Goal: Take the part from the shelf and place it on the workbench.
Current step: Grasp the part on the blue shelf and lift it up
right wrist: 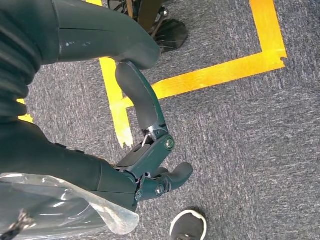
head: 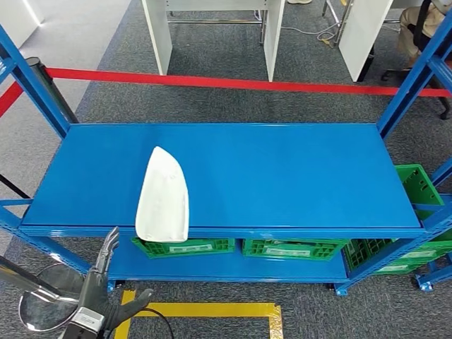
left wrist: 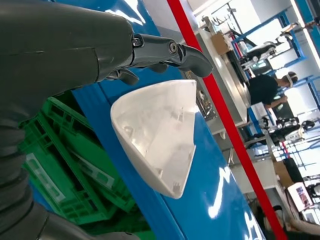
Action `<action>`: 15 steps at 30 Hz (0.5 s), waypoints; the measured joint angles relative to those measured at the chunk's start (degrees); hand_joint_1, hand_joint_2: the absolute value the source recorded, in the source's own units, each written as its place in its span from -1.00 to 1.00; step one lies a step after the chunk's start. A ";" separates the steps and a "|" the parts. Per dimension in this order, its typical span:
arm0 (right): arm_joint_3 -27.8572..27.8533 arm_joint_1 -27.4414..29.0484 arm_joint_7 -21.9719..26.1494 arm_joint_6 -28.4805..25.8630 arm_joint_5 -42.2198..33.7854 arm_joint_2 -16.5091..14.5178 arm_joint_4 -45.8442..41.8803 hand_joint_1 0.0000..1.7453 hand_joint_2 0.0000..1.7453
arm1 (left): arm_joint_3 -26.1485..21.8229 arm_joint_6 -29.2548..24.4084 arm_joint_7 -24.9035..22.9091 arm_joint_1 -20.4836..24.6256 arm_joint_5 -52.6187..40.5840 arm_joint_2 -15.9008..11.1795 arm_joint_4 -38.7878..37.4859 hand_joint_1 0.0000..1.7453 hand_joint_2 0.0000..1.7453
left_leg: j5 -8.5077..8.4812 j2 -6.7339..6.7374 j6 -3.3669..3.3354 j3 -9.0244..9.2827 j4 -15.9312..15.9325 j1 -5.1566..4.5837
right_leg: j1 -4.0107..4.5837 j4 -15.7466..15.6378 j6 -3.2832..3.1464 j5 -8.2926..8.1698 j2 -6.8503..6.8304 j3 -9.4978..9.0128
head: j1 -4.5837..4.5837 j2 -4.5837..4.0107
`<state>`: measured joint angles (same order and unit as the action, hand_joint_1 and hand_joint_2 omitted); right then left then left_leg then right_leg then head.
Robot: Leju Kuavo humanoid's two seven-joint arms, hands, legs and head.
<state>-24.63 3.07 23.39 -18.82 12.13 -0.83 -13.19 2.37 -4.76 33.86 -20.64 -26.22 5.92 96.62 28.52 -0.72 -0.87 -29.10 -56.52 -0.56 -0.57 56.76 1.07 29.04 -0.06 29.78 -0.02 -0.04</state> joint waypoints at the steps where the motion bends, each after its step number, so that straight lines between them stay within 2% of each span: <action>1: 0.00 0.00 0.00 0.00 0.03 0.00 0.01 -1.00 1.00 | 0.30 -0.14 -0.08 0.00 -0.13 -0.24 -0.03 -1.00 1.00 | 0.00 0.00 0.00 0.00 0.00 0.00 | 0.00 0.00 0.00 0.00 0.00 0.00 | 0.00 0.00; 5: 0.00 -0.02 -0.21 0.09 0.74 0.00 0.03 -1.00 1.00 | 2.19 -3.54 -2.25 0.22 -2.73 -1.81 -0.28 -1.00 1.00 | 0.00 0.00 0.00 0.00 -0.01 0.00 | 0.00 0.00 0.00 0.00 -0.01 0.02 | 0.01 0.00; 11: -0.28 -0.26 -1.09 0.20 3.18 0.01 0.07 -1.00 1.00 | 9.84 -14.66 -9.27 3.56 -8.36 -5.92 -1.72 -1.00 1.00 | -0.02 0.00 0.00 0.01 0.00 0.00 | 0.00 0.00 -0.01 -0.01 -0.01 0.00 | 0.01 0.00; 15: -0.44 -0.42 -1.56 0.20 4.38 0.02 0.17 -1.00 1.00 | 13.94 -17.17 -12.63 6.18 -12.20 -7.30 -3.03 -1.00 1.00 | -0.05 0.00 -0.01 0.01 -0.01 0.00 | 0.00 0.00 -0.02 -0.04 -0.01 0.00 | 0.00 0.00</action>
<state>-25.07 2.64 21.82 -18.62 16.51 -0.81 -13.02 16.31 -21.94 21.23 -14.46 -38.43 -1.38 93.59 28.47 -0.72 -0.88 -29.09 -56.53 -0.56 -0.57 56.76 1.05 29.00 -0.06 29.78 -0.02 -0.04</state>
